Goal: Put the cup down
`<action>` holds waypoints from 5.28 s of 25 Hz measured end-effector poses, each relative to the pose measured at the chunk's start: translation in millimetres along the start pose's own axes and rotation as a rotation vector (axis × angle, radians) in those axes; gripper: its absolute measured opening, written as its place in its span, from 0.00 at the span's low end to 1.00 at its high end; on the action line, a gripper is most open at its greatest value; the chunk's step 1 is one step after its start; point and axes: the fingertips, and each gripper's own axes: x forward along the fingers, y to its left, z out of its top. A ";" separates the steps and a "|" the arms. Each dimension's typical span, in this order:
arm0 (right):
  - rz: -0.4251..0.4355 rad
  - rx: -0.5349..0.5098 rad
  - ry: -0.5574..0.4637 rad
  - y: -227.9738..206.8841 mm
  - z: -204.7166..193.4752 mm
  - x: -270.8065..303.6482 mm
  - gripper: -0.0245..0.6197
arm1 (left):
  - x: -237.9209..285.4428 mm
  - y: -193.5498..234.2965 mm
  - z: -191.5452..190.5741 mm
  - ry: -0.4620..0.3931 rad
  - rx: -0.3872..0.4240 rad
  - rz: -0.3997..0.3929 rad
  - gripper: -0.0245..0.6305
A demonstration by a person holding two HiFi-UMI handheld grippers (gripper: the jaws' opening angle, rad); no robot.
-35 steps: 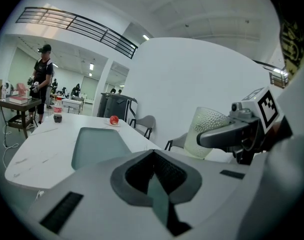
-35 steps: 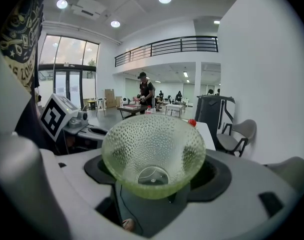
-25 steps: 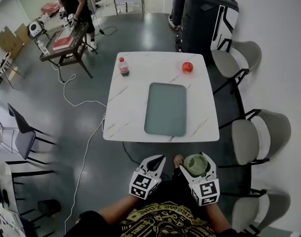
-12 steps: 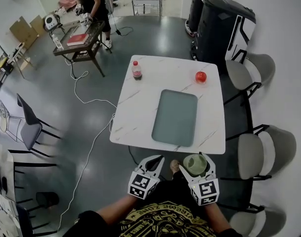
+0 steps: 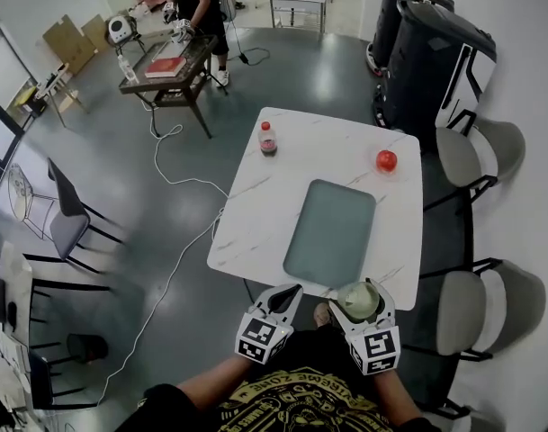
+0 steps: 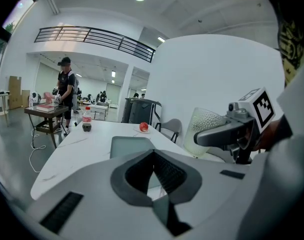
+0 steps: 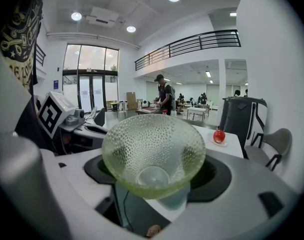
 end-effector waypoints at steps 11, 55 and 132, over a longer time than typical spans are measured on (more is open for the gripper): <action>0.143 -0.048 0.006 -29.2 17.9 53.1 0.64 | 24.3 35.3 24.4 -0.021 -0.036 0.163 0.05; 0.356 -0.202 0.174 -87.0 -57.5 188.1 0.64 | 63.9 61.5 -24.7 0.141 -0.156 0.463 0.05; 0.093 -0.061 0.000 9.5 -45.0 28.4 0.05 | -99.3 -0.5 -72.3 -0.019 -0.153 0.414 0.05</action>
